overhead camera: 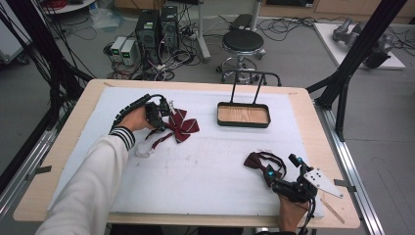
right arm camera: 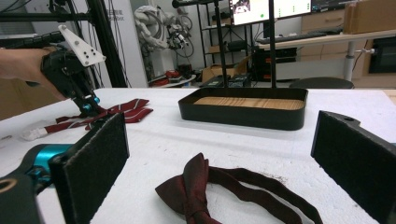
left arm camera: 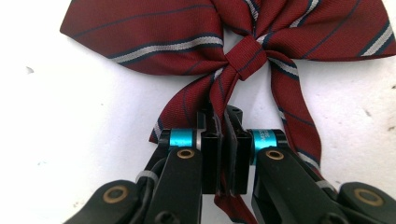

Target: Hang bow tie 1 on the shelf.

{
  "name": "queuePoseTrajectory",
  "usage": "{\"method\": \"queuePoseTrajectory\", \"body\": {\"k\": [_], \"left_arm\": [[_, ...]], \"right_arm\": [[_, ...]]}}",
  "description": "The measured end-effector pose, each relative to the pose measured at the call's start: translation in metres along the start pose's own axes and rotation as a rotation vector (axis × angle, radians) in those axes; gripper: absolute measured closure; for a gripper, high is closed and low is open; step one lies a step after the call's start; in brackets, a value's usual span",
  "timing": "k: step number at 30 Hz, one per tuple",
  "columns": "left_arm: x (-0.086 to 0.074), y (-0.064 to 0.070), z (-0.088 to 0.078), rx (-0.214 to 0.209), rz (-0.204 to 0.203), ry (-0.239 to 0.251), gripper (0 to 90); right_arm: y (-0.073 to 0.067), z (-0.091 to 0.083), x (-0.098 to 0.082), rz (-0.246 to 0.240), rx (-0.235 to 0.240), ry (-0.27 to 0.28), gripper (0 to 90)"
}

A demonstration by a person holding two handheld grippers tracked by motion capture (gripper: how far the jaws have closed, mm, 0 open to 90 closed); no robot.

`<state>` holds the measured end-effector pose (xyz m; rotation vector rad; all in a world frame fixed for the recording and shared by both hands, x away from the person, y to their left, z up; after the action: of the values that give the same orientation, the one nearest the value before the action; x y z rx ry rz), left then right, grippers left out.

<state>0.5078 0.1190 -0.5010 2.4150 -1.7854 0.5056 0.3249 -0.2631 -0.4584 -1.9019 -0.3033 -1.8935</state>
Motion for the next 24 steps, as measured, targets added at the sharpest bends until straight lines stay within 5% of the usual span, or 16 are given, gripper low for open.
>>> {"method": "queuePoseTrajectory", "body": {"k": [7, 24], "left_arm": [[0.003, 0.003, -0.004, -0.004, -0.014, 0.044, 86.2], [0.008, 0.004, -0.037, 0.034, -0.129, 0.258, 85.7]], "right_arm": [[-0.001, -0.001, 0.000, 0.012, 0.001, 0.000, 3.2], [0.005, -0.004, 0.003, 0.083, -0.002, 0.031, 3.2]]}}
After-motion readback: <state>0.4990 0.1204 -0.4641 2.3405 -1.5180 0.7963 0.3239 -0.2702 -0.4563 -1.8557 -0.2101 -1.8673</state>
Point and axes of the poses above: each handheld gripper's, and its own axes: z roughly forward along the jaws, x roughly out of its top, y roughly to its right, the point moved 10 cm from there along z, roughly forward along the jaws, and after that the axes turned 4 degrees about y, right-handed, at the moved point
